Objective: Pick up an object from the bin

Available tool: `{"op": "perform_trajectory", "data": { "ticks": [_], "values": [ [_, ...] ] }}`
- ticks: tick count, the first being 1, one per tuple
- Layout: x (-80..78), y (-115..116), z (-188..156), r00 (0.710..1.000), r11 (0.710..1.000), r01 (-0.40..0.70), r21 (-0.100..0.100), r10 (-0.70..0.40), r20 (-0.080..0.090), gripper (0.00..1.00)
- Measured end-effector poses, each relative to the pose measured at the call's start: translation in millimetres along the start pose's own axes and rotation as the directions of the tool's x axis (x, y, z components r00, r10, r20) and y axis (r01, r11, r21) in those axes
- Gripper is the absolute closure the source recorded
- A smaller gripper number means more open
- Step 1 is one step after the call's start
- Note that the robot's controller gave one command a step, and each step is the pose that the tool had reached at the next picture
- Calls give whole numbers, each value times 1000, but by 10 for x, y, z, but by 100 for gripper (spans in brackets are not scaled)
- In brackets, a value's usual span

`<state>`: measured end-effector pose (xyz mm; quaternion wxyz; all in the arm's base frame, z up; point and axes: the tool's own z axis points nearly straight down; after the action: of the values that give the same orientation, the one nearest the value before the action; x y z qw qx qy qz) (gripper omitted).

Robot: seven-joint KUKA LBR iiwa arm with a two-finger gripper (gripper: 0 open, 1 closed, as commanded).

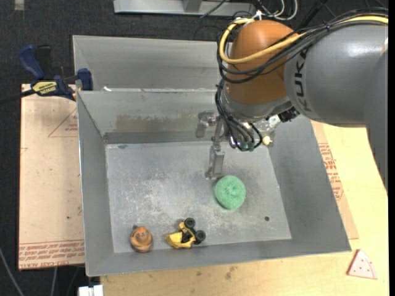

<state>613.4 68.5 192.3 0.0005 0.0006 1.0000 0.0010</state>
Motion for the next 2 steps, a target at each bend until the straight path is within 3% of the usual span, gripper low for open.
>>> {"op": "perform_trajectory", "data": {
  "ticks": [1, 2],
  "values": [
    [0, 0, 0, 1000, 1000, 0, 0, 0, 0, 0],
    [238, -205, 414, 1000, 1000, 18, 0, -18, 8, 0]
  ]
}}
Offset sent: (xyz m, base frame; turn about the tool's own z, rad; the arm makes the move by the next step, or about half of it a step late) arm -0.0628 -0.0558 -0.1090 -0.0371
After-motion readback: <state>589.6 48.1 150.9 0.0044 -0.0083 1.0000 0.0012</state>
